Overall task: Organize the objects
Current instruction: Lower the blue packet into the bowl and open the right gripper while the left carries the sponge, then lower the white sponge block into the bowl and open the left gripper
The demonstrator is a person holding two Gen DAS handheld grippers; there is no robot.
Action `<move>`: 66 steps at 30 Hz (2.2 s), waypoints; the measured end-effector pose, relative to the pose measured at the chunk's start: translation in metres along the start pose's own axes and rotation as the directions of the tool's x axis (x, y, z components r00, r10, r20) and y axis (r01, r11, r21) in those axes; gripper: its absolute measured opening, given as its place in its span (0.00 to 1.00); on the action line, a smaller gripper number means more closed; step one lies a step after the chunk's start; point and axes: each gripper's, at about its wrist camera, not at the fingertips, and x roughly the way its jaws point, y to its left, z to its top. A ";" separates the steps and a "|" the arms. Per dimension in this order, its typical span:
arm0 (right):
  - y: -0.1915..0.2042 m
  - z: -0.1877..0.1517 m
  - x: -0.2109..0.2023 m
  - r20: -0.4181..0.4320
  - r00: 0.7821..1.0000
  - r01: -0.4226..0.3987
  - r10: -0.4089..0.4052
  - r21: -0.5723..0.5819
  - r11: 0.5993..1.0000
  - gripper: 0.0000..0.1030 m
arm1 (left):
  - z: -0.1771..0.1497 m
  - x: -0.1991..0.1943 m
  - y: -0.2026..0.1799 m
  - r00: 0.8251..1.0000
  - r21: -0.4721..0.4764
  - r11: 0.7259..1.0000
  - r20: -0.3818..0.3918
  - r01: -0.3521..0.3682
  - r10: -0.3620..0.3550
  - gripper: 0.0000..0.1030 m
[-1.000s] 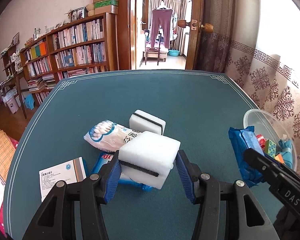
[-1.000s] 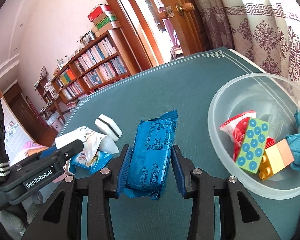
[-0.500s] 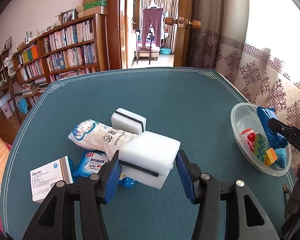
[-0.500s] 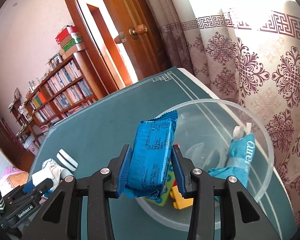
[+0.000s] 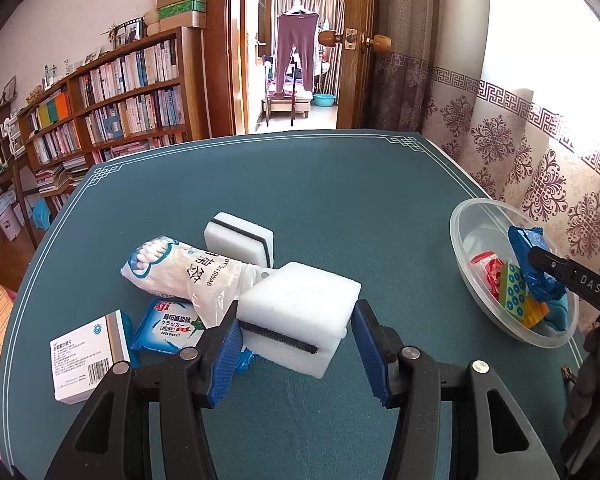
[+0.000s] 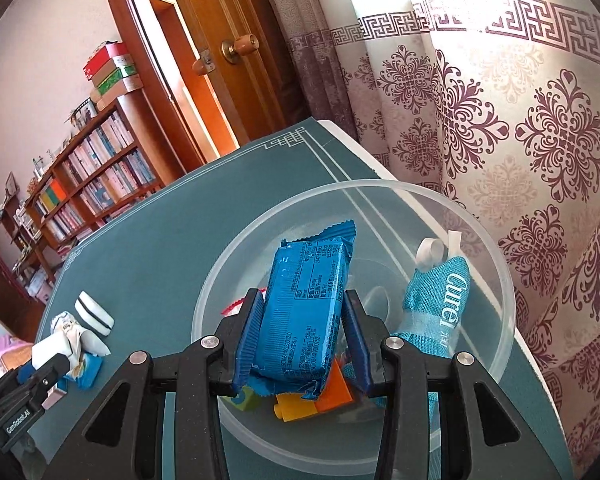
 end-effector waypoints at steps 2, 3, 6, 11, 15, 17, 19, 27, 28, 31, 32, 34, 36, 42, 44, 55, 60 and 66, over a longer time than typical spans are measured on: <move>0.000 0.000 0.000 -0.001 1.000 0.001 -0.001 0.001 1.000 0.41 | 0.000 0.000 0.000 1.000 0.000 1.000 -0.001 0.001 -0.001 0.55; -0.001 0.001 0.000 0.000 1.000 0.001 -0.001 0.003 1.000 0.41 | -0.001 0.000 0.000 1.000 0.001 1.000 -0.002 0.001 -0.001 0.55; -0.003 0.001 -0.002 0.003 1.000 0.003 -0.003 0.009 1.000 0.41 | -0.002 0.001 0.000 1.000 0.003 1.000 -0.005 0.003 -0.003 0.55; -0.007 0.001 -0.001 0.001 1.000 0.003 -0.003 0.018 1.000 0.41 | -0.003 0.002 -0.002 1.000 0.005 1.000 -0.013 0.007 -0.006 0.55; -0.010 0.001 -0.001 -0.001 1.000 0.005 -0.005 0.033 0.999 0.41 | -0.004 0.002 -0.001 1.000 0.008 1.000 -0.014 0.010 -0.010 0.55; -0.013 0.000 -0.001 -0.003 1.000 0.007 -0.007 0.043 0.999 0.41 | -0.004 0.002 -0.002 1.000 0.009 1.000 -0.014 0.011 -0.011 0.55; -0.015 -0.001 0.000 -0.010 1.000 0.006 -0.006 0.055 0.998 0.41 | -0.003 0.003 -0.003 1.000 0.010 1.000 -0.015 0.012 -0.012 0.55; -0.019 -0.001 -0.003 -0.006 1.000 -0.001 0.001 0.067 0.998 0.42 | -0.003 0.003 -0.004 1.000 0.013 1.000 -0.019 0.015 -0.014 0.55; -0.019 -0.001 -0.005 -0.003 1.000 -0.002 0.002 0.066 0.998 0.42 | -0.003 0.004 -0.005 1.000 0.014 1.000 -0.019 0.015 -0.015 0.55; -0.019 -0.001 -0.010 0.004 1.000 -0.004 0.004 0.064 0.998 0.42 | -0.003 0.005 -0.010 1.000 0.021 1.000 -0.019 0.020 -0.020 0.55; -0.019 -0.002 -0.012 0.006 1.000 -0.005 0.005 0.061 0.998 0.42 | -0.003 0.005 -0.012 1.000 0.025 0.999 -0.019 0.022 -0.022 0.55; -0.019 -0.002 -0.016 0.010 1.000 -0.006 0.006 0.051 0.999 0.42 | -0.001 0.006 -0.016 0.999 0.033 0.999 -0.018 0.028 -0.027 0.55; -0.019 -0.003 -0.021 0.016 1.000 -0.007 0.007 0.040 0.999 0.42 | 0.000 0.007 -0.021 0.999 0.041 0.999 -0.019 0.035 -0.034 0.55; -0.024 -0.008 -0.038 0.026 1.000 -0.012 0.011 0.010 1.000 0.42 | 0.008 0.012 -0.042 0.998 0.076 0.995 -0.021 0.064 -0.062 0.55; -0.026 -0.012 -0.042 0.025 1.000 -0.015 0.015 0.002 1.000 0.42 | 0.011 0.015 -0.051 0.997 0.088 0.993 -0.023 0.077 -0.075 0.55; -0.027 -0.022 -0.049 0.009 0.998 -0.054 0.055 -0.047 0.997 0.42 | 0.037 0.031 -0.103 0.987 0.146 0.976 -0.030 0.161 -0.159 0.55; -0.031 -0.026 -0.047 0.002 0.998 -0.059 0.060 -0.046 0.997 0.42 | 0.049 0.042 -0.128 0.978 0.167 0.963 -0.039 0.210 -0.206 0.55; -0.037 -0.023 -0.049 0.004 0.998 -0.066 0.066 -0.028 0.997 0.42 | 0.060 0.055 -0.154 0.963 0.171 0.948 -0.052 0.269 -0.264 0.66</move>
